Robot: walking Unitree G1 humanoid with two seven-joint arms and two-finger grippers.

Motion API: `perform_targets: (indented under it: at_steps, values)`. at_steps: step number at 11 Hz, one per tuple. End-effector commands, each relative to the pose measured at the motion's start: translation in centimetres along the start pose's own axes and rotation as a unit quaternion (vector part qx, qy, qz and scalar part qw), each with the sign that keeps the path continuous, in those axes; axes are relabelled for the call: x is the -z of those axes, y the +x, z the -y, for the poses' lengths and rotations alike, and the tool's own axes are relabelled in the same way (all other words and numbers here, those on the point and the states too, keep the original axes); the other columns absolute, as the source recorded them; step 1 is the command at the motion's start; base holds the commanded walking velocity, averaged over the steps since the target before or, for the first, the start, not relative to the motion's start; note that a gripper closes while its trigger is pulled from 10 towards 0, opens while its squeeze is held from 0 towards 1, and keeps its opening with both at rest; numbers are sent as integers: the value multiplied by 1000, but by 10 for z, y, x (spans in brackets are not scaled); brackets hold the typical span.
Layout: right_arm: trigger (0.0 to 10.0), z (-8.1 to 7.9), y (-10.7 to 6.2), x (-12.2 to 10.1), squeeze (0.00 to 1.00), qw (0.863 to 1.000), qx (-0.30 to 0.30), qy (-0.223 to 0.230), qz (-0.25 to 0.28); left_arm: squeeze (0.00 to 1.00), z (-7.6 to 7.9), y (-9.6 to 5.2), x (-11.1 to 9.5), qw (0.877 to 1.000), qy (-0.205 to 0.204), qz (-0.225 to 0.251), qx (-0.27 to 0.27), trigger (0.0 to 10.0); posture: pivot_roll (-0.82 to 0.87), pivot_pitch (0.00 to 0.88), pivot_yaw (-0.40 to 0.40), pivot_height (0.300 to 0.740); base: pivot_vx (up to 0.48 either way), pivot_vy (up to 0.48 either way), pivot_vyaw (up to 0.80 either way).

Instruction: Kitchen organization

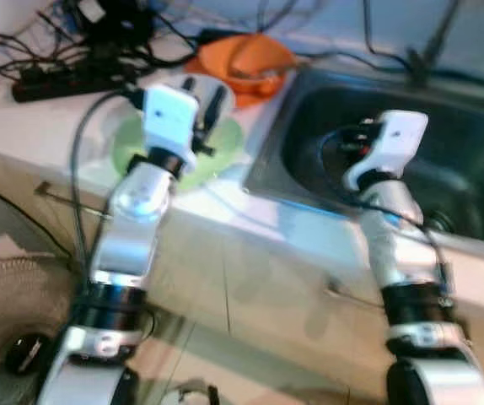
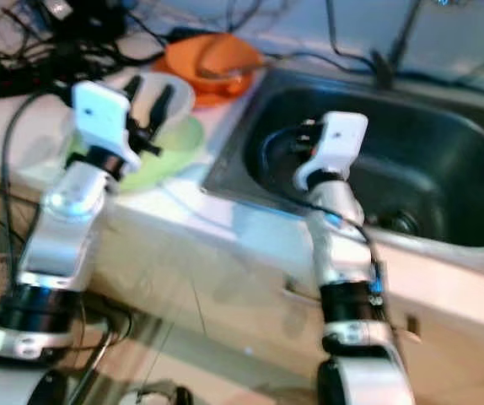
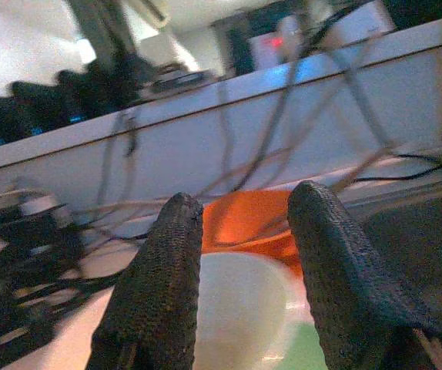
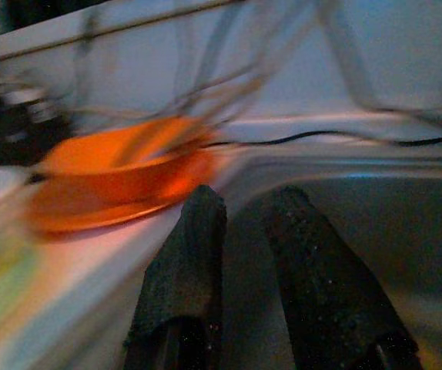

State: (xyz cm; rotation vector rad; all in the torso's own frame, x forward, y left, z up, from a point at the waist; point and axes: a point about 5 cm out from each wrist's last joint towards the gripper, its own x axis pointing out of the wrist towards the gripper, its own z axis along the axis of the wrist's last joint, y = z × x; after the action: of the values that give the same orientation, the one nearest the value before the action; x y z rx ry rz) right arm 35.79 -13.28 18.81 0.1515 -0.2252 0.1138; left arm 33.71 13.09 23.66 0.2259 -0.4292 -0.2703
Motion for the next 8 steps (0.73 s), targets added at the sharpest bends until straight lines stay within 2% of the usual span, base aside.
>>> perform_targets:
  at_steps: [1, 2, 6, 8]
  values:
    - [10000, 3, 0, -1, 0, 1000, 3, -2, 2, 0, 1, 1, -1, 1000, -2, 3, 0, 10000, 87, 94, 15, 740, 349, 0, 0]
    - [10000, 3, 0, -1, 0, 1000, 2, -3, 1, 0, 2, 1, -1, 1000, -2, 2, 2, 10000, 87, 96, 14, 740, 307, 0, 0]
    - [10000, 2, 0, 0, 0, 1000, 1, -1, 0, 0, 3, 1, -1, 1000, -2, 2, 5, 10000, 88, 96, 14, 740, 0, 0, 0]
    - [10000, 2, 0, 0, 0, 1000, 0, 0, -1, 0, 0, 2, 1, 1000, 11, -4, 13, 10000, 89, 95, 14, 740, 0, 0, 0]
